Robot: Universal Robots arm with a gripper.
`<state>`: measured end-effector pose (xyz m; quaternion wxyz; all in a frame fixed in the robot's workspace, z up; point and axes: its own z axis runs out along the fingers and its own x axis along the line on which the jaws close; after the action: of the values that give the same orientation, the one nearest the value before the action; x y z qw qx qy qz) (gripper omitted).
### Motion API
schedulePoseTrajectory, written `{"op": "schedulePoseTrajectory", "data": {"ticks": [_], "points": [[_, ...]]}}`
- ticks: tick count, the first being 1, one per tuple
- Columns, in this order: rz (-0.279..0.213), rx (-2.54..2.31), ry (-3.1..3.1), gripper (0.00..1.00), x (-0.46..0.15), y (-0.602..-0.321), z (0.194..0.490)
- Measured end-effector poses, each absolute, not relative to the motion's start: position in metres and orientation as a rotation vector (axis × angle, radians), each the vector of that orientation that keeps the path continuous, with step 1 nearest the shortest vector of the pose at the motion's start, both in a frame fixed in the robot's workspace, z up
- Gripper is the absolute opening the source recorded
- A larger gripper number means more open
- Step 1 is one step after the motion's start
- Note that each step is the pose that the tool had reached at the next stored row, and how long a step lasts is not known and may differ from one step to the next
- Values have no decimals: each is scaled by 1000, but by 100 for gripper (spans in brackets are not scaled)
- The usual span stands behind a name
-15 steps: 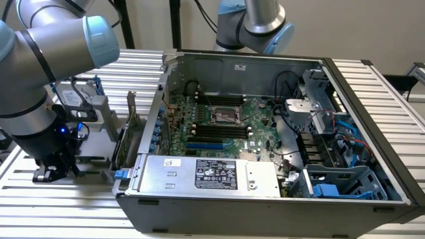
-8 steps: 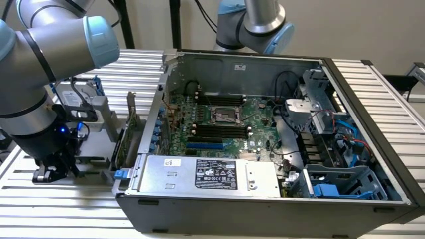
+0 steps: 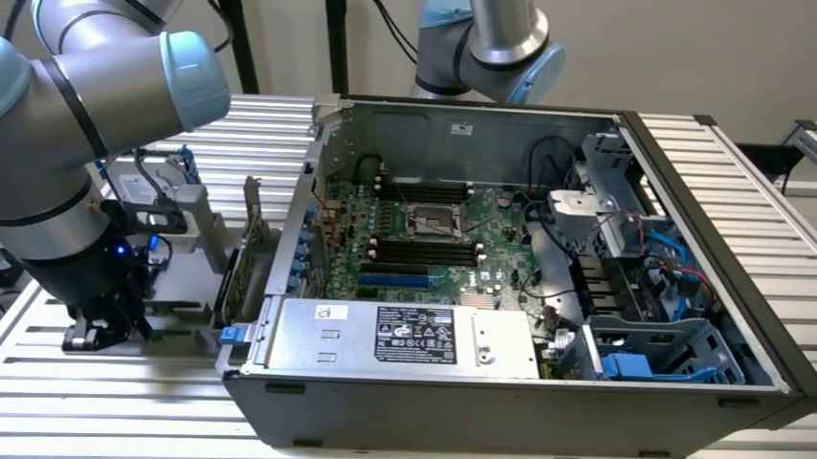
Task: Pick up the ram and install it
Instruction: 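Pick up the ram and move it above insertion slot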
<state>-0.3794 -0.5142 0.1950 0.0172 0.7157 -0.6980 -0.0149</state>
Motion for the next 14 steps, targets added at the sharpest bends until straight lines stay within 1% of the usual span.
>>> {"op": "schedulePoseTrajectory", "data": {"ticks": [14], "points": [[-45, 2233, -2160, 13, -379, -515, 195]]}}
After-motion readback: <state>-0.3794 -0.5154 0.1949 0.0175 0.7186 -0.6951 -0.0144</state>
